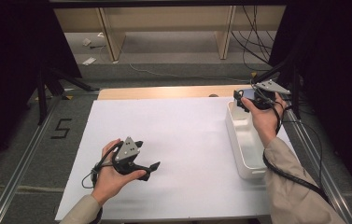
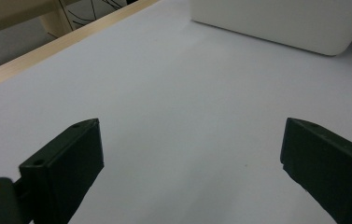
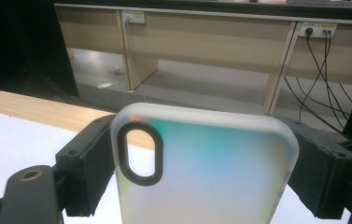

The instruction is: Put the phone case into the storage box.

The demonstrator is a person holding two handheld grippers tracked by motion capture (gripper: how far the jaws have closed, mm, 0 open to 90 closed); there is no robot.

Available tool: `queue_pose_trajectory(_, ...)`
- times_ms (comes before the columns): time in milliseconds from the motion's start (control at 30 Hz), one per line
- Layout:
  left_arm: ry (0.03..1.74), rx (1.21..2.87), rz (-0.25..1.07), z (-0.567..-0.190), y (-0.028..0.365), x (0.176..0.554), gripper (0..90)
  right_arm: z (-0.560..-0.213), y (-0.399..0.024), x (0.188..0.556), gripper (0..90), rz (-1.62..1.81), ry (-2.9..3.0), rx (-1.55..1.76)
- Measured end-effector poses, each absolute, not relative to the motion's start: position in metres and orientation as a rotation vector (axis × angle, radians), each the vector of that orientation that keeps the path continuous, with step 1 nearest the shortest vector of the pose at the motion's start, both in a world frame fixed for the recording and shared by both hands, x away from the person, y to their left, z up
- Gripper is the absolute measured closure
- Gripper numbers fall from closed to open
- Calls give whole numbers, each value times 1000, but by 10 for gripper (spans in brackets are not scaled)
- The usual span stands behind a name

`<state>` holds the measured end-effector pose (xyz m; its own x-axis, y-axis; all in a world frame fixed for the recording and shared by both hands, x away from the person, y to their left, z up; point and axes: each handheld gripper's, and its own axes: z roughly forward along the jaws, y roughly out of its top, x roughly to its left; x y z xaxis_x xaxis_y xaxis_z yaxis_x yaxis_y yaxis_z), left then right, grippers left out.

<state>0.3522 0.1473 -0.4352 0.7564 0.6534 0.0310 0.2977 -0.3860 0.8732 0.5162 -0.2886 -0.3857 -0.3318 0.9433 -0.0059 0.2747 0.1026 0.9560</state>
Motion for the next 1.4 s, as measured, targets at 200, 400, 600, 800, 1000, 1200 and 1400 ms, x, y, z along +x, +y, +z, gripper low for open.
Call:
queue_pose_trajectory(200, 719, 1986, 464, -435, 147, 352, 51, -386, -289, 518, 183, 1253, 1701, 1202)
queue_pose_trajectory(400, 718, 1986, 463, -435, 147, 352, 52, -387, -289, 520, 183, 1251, 1702, 1205)
queue_pose_trajectory(600, 717, 1986, 462, -435, 147, 352, 56, -388, -289, 521, 183, 1246, 1704, 1203)
queue_pose_trajectory(800, 716, 1987, 463, -435, 147, 352, 55, -389, -288, 523, 183, 1240, 1709, 1206)
queue_pose_trajectory(1000, 716, 1987, 464, -435, 147, 352, 55, -390, -288, 524, 183, 1237, 1711, 1208)
queue_pose_trajectory(1200, 716, 1986, 463, -435, 147, 352, 55, -392, -287, 526, 183, 1232, 1717, 1213)
queue_pose_trajectory(1400, 716, 1986, 463, -435, 147, 352, 55, -395, -286, 527, 183, 1221, 1725, 1211)
